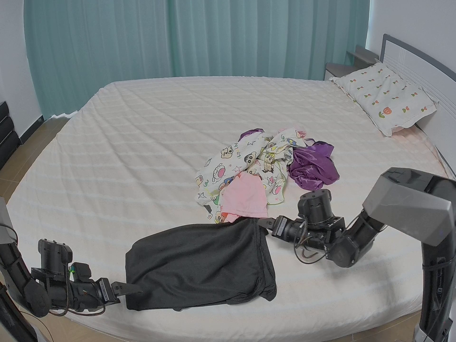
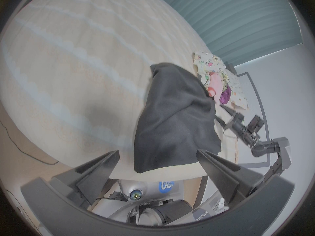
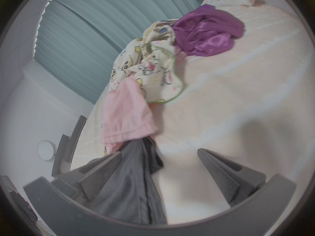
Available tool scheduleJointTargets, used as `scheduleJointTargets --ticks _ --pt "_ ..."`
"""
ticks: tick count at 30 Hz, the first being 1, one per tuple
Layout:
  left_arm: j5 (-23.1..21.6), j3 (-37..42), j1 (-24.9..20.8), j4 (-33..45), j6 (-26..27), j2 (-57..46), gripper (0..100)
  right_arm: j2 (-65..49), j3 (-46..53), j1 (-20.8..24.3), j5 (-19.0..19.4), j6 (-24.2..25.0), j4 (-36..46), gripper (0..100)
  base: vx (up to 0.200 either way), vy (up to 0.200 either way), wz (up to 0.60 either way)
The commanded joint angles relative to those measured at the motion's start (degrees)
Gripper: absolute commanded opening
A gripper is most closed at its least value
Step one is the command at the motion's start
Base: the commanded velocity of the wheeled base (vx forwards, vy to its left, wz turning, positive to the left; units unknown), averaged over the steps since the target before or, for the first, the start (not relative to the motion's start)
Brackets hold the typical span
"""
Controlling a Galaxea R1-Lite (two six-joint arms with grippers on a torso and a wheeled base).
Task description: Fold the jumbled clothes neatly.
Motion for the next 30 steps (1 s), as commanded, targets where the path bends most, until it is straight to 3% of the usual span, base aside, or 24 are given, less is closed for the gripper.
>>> scheduleJointTargets --ticks 1,2,3,10,14,18,23,28,30 --pt "0.11 -1.12 3.97 -0.51 -3.59 -13.66 100 -17.68 16.89 -4.14 0.07 0.18 -4.61 100 0.0 0.0 0.0" --pt "0.11 -1.12 3.97 -0.51 -3.59 -13.66 100 -17.68 16.89 -4.14 0.07 0.18 -4.61 100 0.0 0.0 0.0" --pt "0.46 -3.06 4.5 0.37 -7.19 -20.25 100 -24.72 22.34 -5.81 -0.29 -0.35 -6.11 100 0.0 0.0 0.0" --pt "6.61 -6.75 4.06 7.84 -7.54 -33.7 100 -45.02 34.21 -9.94 -0.64 -2.28 -5.58 100 0.0 0.0 0.0" --pt "7.4 -7.71 4.15 16.01 -7.28 -47.67 100 -60.58 42.73 -10.38 -6.44 -10.63 -3.3 100 0.0 0.0 0.0" --pt "8.1 -9.38 4.32 23.66 -4.47 -57.25 100 -70.68 47.3 -10.2 -10.04 -15.47 -1.01 100 0.0 0.0 0.0" --pt "8.98 -9.38 4.15 33.68 0.02 -69.64 100 -86.5 50.9 -10.91 -15.4 -22.68 9.62 100 0.0 0.0 0.0" --pt "8.81 -7.89 4.06 35.79 2.65 -75.8 100 -100.48 52.49 -11.26 -15.93 -24.26 19.47 100 0.0 0.0 0.0" --pt "8.81 -7.36 4.06 36.32 2.74 -78.08 100 -106.98 52.75 -13.54 -16.19 -25.14 26.5 100 0.0 0.0 0.0"
